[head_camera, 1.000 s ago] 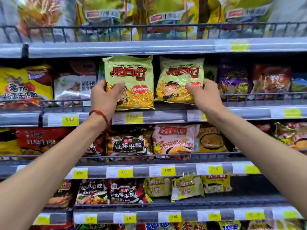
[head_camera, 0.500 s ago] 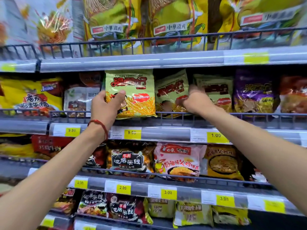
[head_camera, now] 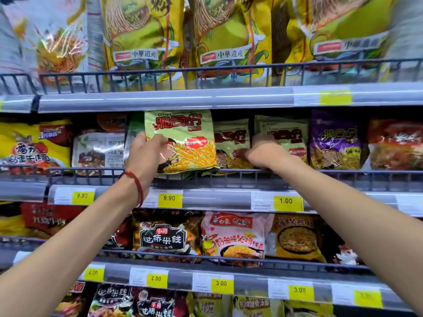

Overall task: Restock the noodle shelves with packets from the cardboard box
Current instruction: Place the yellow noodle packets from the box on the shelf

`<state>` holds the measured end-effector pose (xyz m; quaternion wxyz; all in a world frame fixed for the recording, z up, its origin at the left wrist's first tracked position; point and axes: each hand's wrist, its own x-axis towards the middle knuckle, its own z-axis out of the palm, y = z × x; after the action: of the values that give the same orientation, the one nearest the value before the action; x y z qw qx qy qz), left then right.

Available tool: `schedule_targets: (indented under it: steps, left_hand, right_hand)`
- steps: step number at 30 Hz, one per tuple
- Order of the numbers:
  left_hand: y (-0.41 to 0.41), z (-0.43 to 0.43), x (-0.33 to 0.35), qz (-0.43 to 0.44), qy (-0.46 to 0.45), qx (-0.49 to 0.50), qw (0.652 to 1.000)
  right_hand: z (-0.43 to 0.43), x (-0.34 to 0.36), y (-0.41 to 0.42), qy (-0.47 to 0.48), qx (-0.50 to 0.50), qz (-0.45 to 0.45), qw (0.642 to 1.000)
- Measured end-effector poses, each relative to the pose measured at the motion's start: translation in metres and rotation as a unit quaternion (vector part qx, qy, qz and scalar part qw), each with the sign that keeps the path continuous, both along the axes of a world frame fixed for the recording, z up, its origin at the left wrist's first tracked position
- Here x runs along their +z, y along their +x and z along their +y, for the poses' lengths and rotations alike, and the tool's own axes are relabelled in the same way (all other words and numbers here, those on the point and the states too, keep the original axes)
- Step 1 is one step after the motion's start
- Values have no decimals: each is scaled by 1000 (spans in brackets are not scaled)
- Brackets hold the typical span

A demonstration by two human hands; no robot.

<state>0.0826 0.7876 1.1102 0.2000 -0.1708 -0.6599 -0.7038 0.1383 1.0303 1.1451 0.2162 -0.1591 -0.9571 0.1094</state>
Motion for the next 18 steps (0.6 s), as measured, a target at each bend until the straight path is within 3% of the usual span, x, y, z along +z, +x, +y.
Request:
schedule_targets:
  steps: [8,18]
  left_hand:
    - [21,63,21,32,-89,-36,995]
    - [17,110,24,31,-277,81,957]
  right_hand:
    - [28,-14,53,73,70,171,980]
    - [30,-33,86,129,141,184,964]
